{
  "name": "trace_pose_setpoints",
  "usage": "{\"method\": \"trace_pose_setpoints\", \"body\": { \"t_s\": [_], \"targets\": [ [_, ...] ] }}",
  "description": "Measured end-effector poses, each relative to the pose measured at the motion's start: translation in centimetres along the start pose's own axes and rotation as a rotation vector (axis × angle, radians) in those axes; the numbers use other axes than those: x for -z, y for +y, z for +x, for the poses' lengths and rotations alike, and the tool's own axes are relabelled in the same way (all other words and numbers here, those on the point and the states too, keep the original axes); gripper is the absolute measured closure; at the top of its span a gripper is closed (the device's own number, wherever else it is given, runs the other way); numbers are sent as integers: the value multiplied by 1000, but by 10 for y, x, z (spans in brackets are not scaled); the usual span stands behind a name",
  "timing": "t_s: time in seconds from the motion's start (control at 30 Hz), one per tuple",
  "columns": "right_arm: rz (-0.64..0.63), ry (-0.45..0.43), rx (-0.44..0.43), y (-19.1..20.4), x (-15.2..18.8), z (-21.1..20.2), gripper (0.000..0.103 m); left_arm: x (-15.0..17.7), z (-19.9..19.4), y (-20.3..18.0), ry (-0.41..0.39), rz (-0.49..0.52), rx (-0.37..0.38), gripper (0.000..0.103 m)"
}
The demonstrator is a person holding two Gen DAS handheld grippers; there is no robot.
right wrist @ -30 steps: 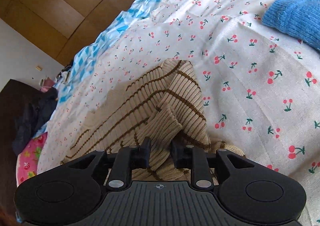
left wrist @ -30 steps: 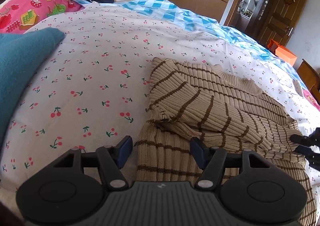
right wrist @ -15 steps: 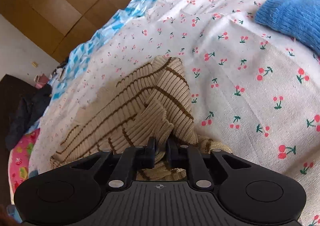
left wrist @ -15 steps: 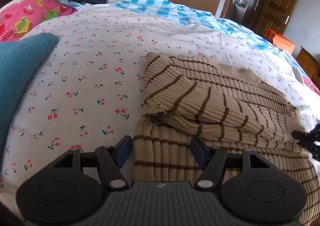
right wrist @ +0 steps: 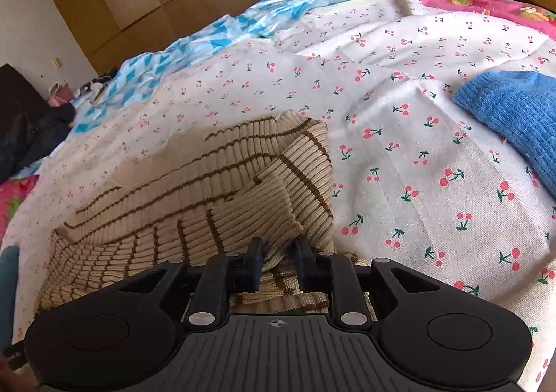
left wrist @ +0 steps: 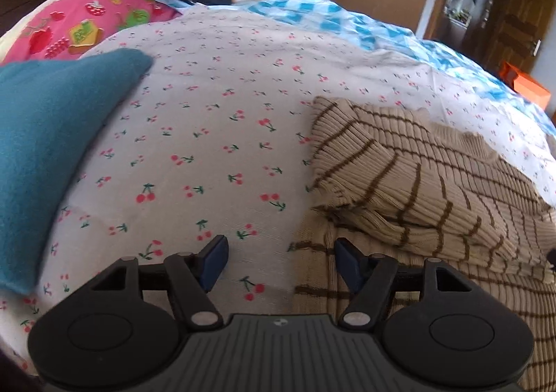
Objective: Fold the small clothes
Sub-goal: 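Move both tools to the sweater hem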
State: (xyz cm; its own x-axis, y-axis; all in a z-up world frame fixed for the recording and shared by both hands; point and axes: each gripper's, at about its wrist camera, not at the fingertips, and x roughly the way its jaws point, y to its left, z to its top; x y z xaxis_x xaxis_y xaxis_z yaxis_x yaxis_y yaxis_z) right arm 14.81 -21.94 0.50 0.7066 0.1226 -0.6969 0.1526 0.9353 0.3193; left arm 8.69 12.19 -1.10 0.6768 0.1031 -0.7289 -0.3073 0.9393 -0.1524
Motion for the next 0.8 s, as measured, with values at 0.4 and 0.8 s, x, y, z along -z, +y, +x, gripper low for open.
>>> {"method": "trace_pose_setpoints", "body": {
  "t_s": [0.4,0.8],
  "targets": [
    [-166,127,36,-23,30,-70,76,9,-18,0,63,42,14,31],
    [-230,476,-14,-30,94,-128,73,54,-96,8,318,132,171,30]
  ]
}}
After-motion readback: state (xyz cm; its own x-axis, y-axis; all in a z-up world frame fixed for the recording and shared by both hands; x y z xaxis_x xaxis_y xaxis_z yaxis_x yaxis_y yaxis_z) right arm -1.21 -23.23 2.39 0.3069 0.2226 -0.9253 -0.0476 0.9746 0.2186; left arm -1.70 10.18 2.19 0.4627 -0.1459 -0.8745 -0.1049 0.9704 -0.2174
